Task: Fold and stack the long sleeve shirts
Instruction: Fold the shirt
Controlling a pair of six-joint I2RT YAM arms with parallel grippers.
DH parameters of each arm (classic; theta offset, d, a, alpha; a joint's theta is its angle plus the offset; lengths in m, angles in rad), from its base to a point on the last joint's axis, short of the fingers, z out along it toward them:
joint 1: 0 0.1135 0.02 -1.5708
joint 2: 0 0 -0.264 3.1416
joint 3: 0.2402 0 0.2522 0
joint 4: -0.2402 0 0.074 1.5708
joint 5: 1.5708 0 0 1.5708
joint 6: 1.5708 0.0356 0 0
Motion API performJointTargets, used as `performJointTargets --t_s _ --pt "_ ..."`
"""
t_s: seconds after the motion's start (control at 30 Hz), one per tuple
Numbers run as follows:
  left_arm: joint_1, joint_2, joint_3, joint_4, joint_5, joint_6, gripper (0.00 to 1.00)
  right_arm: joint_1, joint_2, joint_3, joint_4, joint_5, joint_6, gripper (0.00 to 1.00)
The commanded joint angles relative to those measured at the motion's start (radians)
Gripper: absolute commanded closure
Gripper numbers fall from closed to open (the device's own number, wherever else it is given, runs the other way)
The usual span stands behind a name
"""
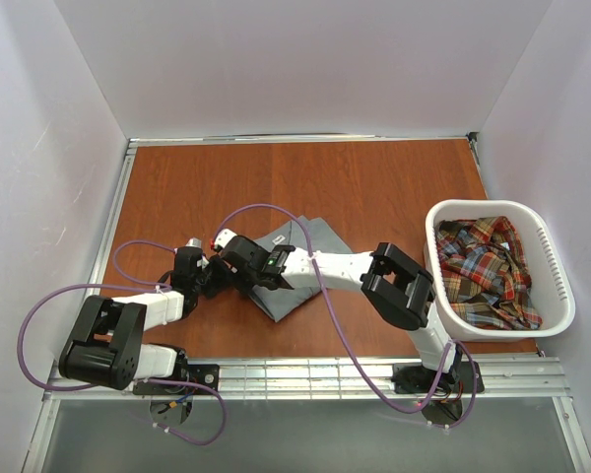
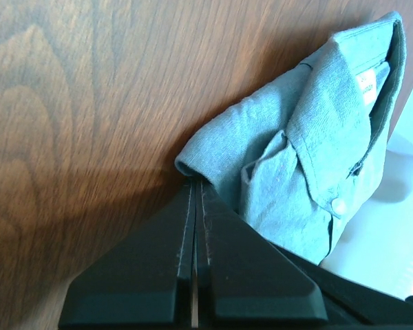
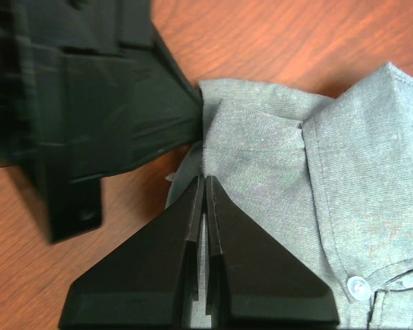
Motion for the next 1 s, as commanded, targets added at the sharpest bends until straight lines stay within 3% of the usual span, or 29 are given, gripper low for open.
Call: performJointTargets --t_s 0.0,0.3,0.63,0.73,0.77,0.87,0.93,0.97 --pt "0.002 0.006 -0.023 -0.027 -0.001 0.004 1.00 0.012 -0.063 -0.007 0.058 -0.057 -0.009 0.99" --pt "0.002 -0.009 -0.029 -0.034 -0.010 0.001 1.00 0.025 -0.142 -0.097 0.136 -0.014 0.008 0.99" --pt "0.002 -0.074 -0.026 -0.108 -0.051 -0.010 1.00 0.025 -0.107 -0.163 0.193 -0.169 0.018 0.99" --pt "0.004 -0.138 -0.018 -0.183 -0.094 -0.025 0.94 0.021 -0.139 -0.156 0.191 -0.161 0.015 0.81" --pt "0.004 -0.156 -0.016 -0.204 -0.107 -0.036 0.88 0.021 -0.153 -0.153 0.190 -0.157 0.012 0.70" --pt "0.004 -0.248 0.005 -0.332 -0.165 -0.045 0.77 -0.001 -0.224 -0.150 0.160 -0.148 0.006 0.51" --pt "0.007 -0.327 0.033 -0.430 -0.217 -0.047 0.68 -0.026 -0.280 -0.162 0.121 -0.112 0.005 0.46" --pt "0.008 -0.354 0.042 -0.465 -0.234 -0.051 0.59 -0.050 -0.302 -0.173 0.105 -0.090 0.003 0.43"
